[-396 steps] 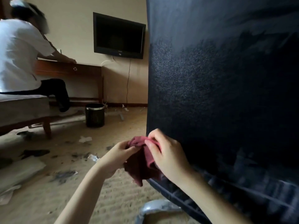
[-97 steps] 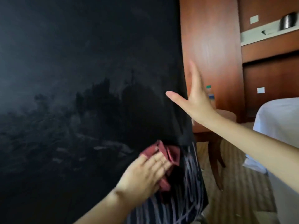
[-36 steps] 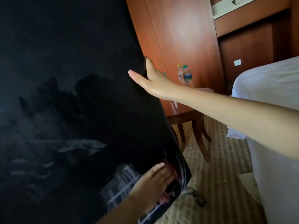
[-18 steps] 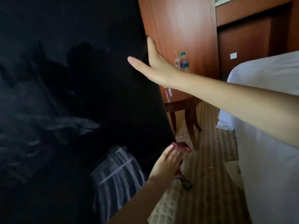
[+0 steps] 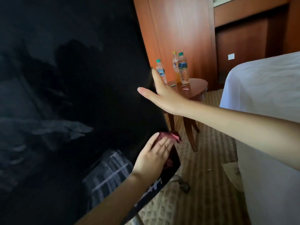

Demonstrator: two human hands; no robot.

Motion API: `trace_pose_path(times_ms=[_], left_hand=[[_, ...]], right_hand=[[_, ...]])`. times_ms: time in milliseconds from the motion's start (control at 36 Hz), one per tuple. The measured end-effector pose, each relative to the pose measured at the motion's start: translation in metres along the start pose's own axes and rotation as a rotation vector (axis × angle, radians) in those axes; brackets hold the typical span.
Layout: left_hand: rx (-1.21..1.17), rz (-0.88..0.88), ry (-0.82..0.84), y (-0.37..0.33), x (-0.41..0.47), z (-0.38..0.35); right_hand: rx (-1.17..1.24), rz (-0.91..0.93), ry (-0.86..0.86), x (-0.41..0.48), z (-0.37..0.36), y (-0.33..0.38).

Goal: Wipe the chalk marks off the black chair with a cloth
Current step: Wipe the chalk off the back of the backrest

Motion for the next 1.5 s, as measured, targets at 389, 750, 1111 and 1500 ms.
trace_pose_path(times_ms=[389,750,1111,1500], left_hand=[[-0.18,0.101,-0.056,-0.05,-0.03,-0.051],[-0.274,0.144,-0.065,-0.019,-0.082,-0.057],[-0.148,0.602,-0.302,0.081,-0.115,-0.016],[-0.034,-0.086,0.179,-0.041,-0.13,-0.088]], right_hand=[[0.026,-0.026,-0.142,-0.024,-0.018,-0.002],[-0.012,-0.014,-0.153,-0.042,-0.037,-0.03],[0.003,-0.067,-0.171,-0.044,-0.041,-0.035],[-0.236,0.056,-0.202,-0.071,-0.061,-0.02]])
Point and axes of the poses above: each hand's wrist, its own x-axis towards the middle knuckle, its own z-axis out of the back of the hand, y = z × x, the point moved 7 cm from there along x, towards the middle knuckle, and after that the axes turned 1 degree about -x, right-handed, at the moved point
